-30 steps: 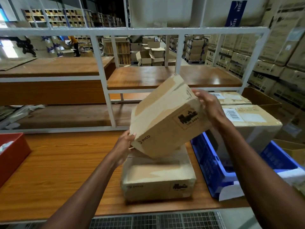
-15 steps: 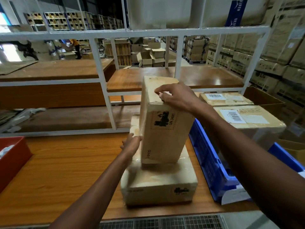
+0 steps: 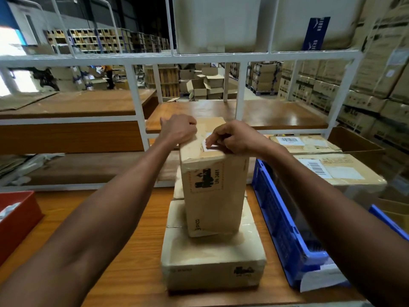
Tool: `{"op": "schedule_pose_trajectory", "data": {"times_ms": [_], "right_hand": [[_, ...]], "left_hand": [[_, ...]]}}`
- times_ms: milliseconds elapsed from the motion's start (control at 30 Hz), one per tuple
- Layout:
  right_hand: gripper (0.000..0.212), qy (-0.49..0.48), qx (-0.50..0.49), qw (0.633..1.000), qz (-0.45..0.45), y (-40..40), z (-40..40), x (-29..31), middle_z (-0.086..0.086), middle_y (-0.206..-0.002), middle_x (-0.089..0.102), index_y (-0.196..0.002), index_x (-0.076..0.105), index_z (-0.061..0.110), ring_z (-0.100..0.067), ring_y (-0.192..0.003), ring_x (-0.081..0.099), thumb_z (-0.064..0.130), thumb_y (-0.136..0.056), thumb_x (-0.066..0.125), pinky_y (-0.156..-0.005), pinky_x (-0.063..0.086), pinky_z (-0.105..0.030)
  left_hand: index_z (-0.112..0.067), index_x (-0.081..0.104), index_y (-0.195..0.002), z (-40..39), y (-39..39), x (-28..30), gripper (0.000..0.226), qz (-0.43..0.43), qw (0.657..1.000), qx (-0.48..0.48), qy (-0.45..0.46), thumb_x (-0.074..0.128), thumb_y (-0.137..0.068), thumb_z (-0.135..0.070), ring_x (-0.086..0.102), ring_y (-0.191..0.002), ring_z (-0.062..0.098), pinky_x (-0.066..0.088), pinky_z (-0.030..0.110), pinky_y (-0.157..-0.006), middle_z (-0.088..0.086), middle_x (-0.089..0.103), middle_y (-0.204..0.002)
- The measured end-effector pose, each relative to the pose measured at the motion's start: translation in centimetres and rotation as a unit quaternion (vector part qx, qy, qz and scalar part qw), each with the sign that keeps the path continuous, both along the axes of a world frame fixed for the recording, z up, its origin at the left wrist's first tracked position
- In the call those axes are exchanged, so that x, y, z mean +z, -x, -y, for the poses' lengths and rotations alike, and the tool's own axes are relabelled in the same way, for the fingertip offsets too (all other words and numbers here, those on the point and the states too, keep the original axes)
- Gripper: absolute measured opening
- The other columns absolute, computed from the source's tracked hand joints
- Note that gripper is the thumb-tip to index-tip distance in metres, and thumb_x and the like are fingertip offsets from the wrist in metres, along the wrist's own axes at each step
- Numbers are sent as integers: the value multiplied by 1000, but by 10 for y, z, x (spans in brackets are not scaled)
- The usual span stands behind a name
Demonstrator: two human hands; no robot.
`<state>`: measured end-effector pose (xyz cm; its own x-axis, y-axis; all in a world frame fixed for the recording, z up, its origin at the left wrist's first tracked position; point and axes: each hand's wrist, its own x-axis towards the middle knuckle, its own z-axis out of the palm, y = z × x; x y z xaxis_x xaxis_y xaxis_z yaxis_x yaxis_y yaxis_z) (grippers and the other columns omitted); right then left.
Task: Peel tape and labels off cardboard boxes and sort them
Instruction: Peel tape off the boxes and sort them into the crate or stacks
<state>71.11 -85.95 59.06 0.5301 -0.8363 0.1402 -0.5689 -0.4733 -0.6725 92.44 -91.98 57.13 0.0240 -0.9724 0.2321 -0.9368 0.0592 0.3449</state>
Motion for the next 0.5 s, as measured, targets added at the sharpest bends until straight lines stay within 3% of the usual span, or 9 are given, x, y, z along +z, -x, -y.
{"op": "schedule_pose_trajectory", "data": {"times_ms": [100, 200, 333, 500], "right_hand": [[34, -43, -25, 997, 54, 11, 16, 7, 4, -114, 74, -102, 78, 19, -8, -102, 69, -2, -102, 50, -82, 60, -22], [35, 1, -72, 997, 42, 11, 43, 11, 0, -121, 72, -103, 76, 18, -15, -113, 67, -5, -101, 49, -89, 57, -27], [31, 36, -89, 994, -43, -4, 73, 15, -8, -137, 65, -126, 71, 7, -21, -123, 60, 2, -105, 48, -93, 47, -29], [27, 99, -132, 972, -169, -29, 76, -2, -3, -116, 72, -116, 75, 17, -22, -101, 66, 13, -99, 54, -92, 57, -45]], "left_hand": [[-23, 70, -126, -11, 13, -3, 37, 24, 999, 14, 35, 55, -93, -33, 52, -125, 27, 14, 62, -116, 3, 66, -132], [-22, 70, -126, -9, 9, 1, 39, 33, 999, 11, 9, 54, -94, -37, 52, -124, 26, 14, 63, -115, 3, 66, -133], [-27, 67, -132, -8, 3, 10, 42, 37, 999, 5, -26, 53, -95, -41, 48, -131, 25, 14, 66, -117, -1, 61, -142], [-30, 62, -139, -12, 3, 17, 45, 33, 997, -5, -71, 54, -97, -44, 41, -140, 28, 9, 69, -118, -1, 53, -152]]}}
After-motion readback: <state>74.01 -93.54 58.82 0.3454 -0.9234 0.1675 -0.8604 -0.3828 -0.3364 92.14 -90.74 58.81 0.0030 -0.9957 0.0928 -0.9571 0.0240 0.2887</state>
